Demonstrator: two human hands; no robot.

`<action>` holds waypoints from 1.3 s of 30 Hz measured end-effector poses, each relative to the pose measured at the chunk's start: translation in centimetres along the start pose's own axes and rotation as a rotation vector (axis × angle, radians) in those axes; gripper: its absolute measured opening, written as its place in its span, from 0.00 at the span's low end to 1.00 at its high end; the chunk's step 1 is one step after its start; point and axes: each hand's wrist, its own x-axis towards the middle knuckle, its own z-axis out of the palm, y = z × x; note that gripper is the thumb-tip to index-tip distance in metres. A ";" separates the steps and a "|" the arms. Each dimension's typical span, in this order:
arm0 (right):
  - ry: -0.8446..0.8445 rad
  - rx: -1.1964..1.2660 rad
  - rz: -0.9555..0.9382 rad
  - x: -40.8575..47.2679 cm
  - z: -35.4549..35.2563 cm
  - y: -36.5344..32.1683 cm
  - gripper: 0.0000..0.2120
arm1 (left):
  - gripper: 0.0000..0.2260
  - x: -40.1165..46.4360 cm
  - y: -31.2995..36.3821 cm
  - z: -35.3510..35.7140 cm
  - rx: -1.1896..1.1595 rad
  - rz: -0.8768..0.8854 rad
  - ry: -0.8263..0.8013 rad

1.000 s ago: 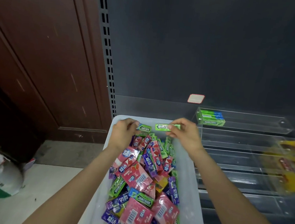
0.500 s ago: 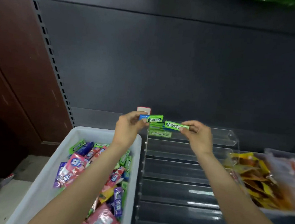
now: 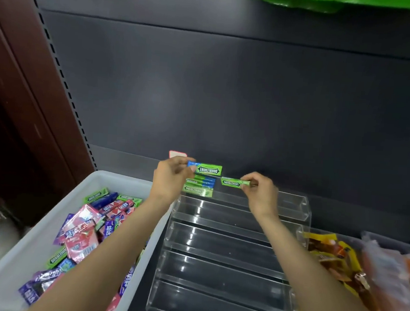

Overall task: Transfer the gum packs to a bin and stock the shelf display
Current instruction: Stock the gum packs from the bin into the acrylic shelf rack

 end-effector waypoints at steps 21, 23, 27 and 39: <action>0.050 -0.310 -0.026 -0.3 1.7 0.3 0.04 | 0.07 0.8 -0.3 -0.2 -0.061 -0.015 -0.085; 0.006 -0.323 -0.036 -0.3 1.5 0.3 0.06 | 0.07 0.8 -0.4 0.0 -0.047 -0.016 -0.092; -0.065 -0.336 -0.045 -0.4 0.8 -0.5 0.09 | 0.06 0.9 -0.5 0.5 -0.042 -0.009 -0.101; -0.192 0.892 0.311 -1.0 0.2 -4.0 0.05 | 0.08 0.8 -1.5 2.3 0.154 0.103 -0.252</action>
